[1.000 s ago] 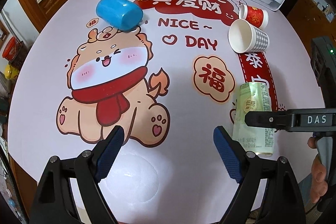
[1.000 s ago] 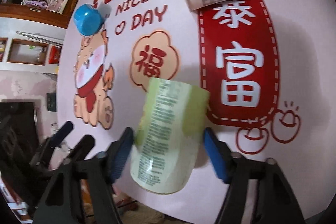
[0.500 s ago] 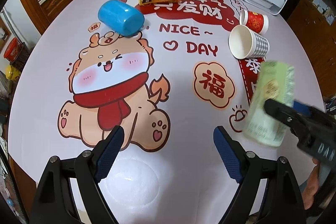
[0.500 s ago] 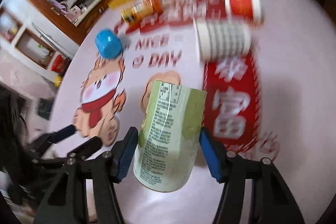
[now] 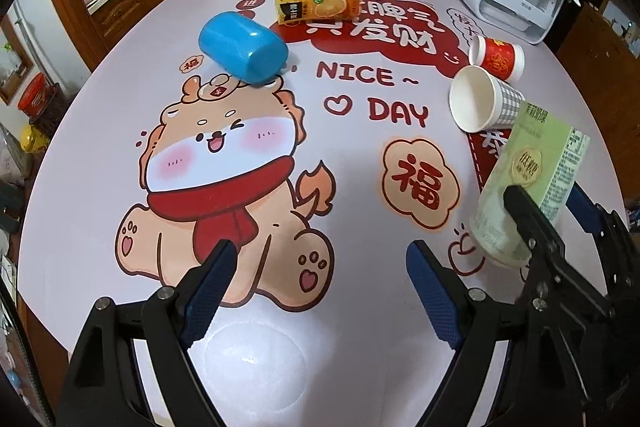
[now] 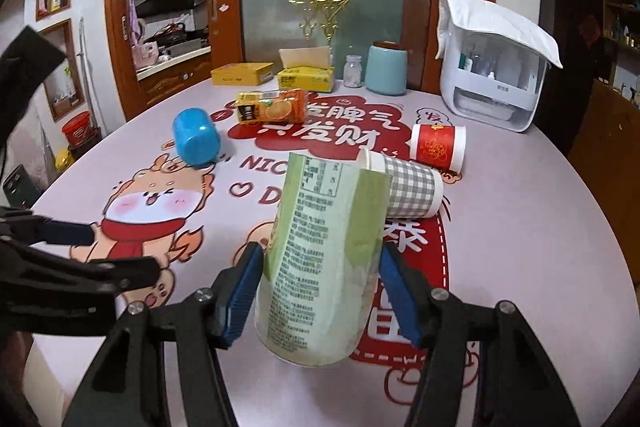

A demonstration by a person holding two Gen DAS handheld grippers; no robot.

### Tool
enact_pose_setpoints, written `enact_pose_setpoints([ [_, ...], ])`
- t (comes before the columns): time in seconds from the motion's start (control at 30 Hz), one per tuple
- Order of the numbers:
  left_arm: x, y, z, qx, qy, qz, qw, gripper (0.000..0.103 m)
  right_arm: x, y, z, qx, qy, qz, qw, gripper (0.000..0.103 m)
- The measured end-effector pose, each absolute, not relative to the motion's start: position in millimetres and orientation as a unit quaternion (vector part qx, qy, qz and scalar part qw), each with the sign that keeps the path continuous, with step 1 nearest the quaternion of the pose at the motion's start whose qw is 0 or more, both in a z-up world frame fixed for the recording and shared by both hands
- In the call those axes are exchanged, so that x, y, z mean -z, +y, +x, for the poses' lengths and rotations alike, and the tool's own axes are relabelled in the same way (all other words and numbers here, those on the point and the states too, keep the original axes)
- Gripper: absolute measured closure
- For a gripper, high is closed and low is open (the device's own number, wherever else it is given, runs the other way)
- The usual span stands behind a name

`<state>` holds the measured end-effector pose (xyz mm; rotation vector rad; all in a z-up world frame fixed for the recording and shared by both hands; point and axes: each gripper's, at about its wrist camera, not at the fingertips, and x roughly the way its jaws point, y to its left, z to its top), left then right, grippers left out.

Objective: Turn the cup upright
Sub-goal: 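Rotate the right gripper to turn the green cup upright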

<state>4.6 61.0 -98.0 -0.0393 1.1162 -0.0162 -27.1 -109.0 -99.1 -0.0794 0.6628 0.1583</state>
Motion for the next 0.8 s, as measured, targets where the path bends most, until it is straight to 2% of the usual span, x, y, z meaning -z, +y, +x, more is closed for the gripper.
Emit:
enact_pose_setpoints([
  [0.3, 101, 61, 8, 0.005, 0.526, -0.028, 0.850, 0.018, 118, -111, -12, -0.064, 0.319, -0.048, 0.944, 0.043],
  [0.8, 99, 57, 2, 0.009, 0.522, -0.028, 0.853, 0.018, 120, -101, -44, -0.069, 0.319, -0.093, 0.941, 0.040],
])
